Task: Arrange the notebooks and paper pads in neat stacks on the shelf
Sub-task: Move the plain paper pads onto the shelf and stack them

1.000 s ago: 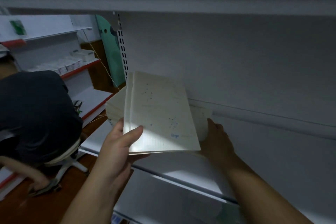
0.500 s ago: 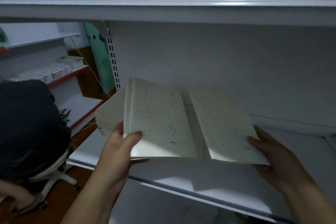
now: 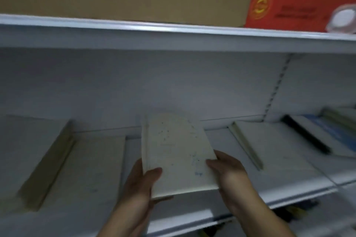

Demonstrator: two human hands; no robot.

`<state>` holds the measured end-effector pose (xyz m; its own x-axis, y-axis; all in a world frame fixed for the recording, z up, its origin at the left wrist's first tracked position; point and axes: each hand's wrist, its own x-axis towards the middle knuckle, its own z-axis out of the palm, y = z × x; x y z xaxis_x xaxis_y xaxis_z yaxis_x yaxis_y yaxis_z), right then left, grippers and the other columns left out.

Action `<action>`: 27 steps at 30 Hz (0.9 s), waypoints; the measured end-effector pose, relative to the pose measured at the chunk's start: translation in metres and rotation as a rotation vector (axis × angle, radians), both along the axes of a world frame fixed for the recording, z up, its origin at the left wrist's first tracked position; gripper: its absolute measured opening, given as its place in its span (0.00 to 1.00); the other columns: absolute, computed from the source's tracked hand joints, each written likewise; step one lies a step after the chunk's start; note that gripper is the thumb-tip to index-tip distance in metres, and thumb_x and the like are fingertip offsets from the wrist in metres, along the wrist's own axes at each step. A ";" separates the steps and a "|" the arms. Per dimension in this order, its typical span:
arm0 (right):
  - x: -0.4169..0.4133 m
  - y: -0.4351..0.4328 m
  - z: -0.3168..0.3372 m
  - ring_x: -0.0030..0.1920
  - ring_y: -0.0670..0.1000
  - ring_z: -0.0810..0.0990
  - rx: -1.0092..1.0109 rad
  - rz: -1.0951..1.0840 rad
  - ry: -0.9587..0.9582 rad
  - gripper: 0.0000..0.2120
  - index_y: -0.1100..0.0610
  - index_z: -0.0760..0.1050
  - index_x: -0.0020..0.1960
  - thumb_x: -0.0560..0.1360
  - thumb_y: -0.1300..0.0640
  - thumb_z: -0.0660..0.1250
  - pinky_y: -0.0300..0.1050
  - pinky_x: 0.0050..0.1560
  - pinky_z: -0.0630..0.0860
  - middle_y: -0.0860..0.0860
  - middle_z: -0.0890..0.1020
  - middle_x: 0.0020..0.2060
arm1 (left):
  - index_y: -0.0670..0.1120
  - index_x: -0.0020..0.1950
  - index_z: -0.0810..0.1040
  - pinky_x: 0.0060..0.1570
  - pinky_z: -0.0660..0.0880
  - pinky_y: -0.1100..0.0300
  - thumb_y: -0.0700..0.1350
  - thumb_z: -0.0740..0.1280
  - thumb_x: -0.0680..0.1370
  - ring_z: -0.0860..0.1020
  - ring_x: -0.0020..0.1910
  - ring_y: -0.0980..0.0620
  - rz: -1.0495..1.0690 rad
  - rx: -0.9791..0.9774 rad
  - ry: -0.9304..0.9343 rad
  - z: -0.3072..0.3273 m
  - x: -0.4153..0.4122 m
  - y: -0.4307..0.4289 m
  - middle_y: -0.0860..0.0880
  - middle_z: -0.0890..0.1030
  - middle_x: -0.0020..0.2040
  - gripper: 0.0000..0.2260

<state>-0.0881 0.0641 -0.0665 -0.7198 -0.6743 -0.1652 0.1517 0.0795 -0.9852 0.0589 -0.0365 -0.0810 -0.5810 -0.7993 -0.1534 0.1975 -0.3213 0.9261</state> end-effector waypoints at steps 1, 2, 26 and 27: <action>-0.015 0.014 0.002 0.41 0.54 0.85 0.016 -0.030 0.025 0.12 0.56 0.84 0.43 0.72 0.66 0.62 0.46 0.40 0.78 0.52 0.87 0.39 | 0.47 0.51 0.77 0.25 0.77 0.55 0.41 0.67 0.64 0.83 0.34 0.50 -0.070 0.024 0.001 -0.001 -0.019 0.008 0.49 0.85 0.38 0.16; -0.032 0.028 0.004 0.42 0.54 0.85 0.039 -0.054 0.062 0.12 0.58 0.83 0.47 0.71 0.66 0.62 0.44 0.40 0.78 0.52 0.87 0.40 | 0.47 0.51 0.76 0.26 0.77 0.54 0.40 0.68 0.66 0.83 0.36 0.48 -0.138 0.043 0.004 -0.002 -0.039 0.017 0.48 0.85 0.39 0.14; -0.213 0.096 0.000 0.42 0.52 0.76 0.276 -0.237 0.695 0.11 0.51 0.78 0.52 0.73 0.63 0.68 0.42 0.44 0.70 0.49 0.77 0.46 | 0.50 0.59 0.75 0.26 0.74 0.63 0.47 0.62 0.79 0.76 0.26 0.57 -0.254 -0.378 -0.441 -0.028 -0.237 0.070 0.49 0.78 0.39 0.10; -0.199 0.085 0.002 0.40 0.50 0.76 0.221 -0.158 0.668 0.09 0.50 0.78 0.49 0.73 0.63 0.68 0.41 0.40 0.70 0.46 0.78 0.42 | 0.51 0.57 0.75 0.25 0.72 0.65 0.43 0.62 0.79 0.74 0.24 0.60 -0.181 -0.339 -0.378 -0.025 -0.227 0.067 0.48 0.78 0.39 0.08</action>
